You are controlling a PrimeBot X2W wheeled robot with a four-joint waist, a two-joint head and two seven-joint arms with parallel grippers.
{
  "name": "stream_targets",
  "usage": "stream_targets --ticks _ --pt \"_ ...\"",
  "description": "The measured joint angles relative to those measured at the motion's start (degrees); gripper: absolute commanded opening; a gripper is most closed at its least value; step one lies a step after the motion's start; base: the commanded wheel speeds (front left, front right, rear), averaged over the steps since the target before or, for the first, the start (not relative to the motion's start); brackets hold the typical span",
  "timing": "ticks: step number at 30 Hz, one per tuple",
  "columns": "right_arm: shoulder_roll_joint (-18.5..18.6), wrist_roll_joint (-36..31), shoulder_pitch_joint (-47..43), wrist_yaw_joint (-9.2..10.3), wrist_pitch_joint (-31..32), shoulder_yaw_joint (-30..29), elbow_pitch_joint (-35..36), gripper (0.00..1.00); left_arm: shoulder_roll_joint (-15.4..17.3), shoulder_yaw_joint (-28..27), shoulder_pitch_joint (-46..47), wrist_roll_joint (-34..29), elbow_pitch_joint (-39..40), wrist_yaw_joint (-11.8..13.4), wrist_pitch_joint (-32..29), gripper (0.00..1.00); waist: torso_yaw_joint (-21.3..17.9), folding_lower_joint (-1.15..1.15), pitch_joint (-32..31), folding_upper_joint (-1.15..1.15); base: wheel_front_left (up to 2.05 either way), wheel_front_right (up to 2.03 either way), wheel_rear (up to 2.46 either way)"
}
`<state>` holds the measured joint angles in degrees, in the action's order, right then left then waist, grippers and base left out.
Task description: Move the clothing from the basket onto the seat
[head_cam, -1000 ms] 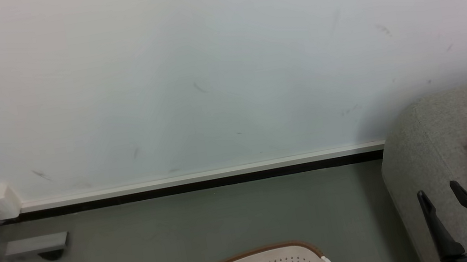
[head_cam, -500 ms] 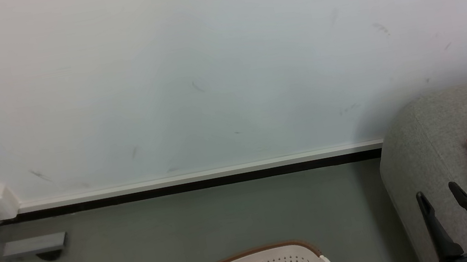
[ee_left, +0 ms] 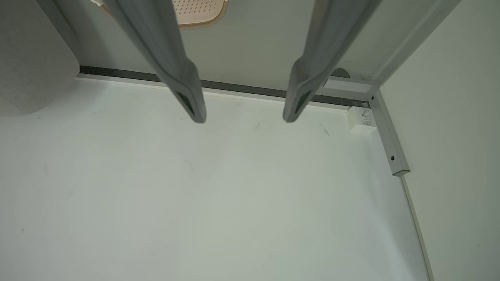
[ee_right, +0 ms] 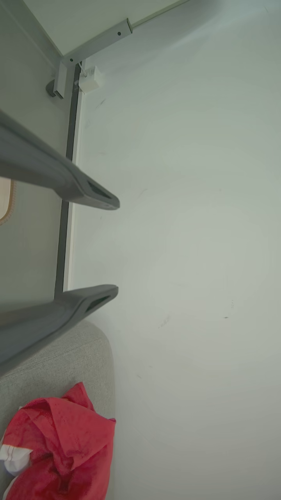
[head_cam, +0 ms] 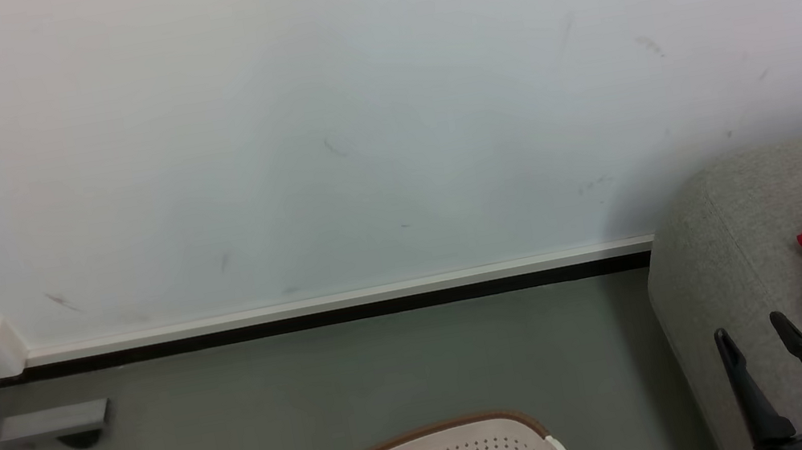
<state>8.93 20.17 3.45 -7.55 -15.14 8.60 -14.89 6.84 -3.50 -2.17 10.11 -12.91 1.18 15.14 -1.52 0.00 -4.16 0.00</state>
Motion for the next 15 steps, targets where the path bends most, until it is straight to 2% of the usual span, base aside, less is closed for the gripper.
stream_targets --ticks 15 --pt "1.24 -0.54 2.72 0.0 0.0 -0.35 1.21 1.0 -1.32 0.48 3.86 -1.49 -3.08 -2.55 0.0 1.0 -2.0 0.0 3.88 0.0 0.0 0.0 0.0"
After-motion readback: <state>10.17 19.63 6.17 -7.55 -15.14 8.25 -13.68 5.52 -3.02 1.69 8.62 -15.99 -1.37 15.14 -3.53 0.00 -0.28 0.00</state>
